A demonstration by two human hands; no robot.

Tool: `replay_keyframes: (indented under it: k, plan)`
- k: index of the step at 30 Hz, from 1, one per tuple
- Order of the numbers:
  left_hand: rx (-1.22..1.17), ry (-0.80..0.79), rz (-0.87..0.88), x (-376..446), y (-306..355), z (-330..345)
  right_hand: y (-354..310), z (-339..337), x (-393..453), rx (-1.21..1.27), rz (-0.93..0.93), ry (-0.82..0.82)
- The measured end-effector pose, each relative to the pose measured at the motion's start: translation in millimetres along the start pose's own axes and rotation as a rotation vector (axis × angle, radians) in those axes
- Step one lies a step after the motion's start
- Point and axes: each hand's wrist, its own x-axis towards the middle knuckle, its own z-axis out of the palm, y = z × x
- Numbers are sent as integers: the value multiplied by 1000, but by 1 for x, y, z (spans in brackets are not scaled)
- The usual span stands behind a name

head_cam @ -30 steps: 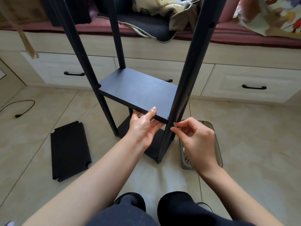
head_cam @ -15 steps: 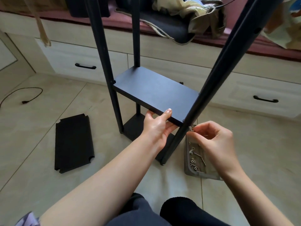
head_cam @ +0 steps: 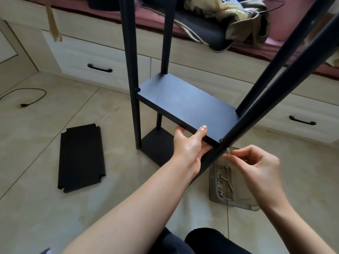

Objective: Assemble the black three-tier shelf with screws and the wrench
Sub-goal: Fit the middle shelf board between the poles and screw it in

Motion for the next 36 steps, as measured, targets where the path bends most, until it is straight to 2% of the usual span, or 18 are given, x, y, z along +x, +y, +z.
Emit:
replay_keyframes:
  k: [3,14,20,22,26,31,36]
  plan:
    - [-21,3,-2,0,0,0,-3,-2,-1,-82,-47,-2]
    - [-38,3,-5,0,0,1,-4,-5,1,-64,-133,-40]
    - [-28,24,-14,2,1,1,-3,-2,-1,-355,-350,32]
    - [-18,25,-8,2,0,1,-3,-2,-1,-299,-302,21]
    - [2,33,5,4,-1,1,-5,0,1,55,-5,-16]
    - [-6,18,-1,7,-1,-3,-6,4,-4,-132,-142,25]
    - [-31,4,-6,10,-1,-1,-3,2,0,-89,-129,3]
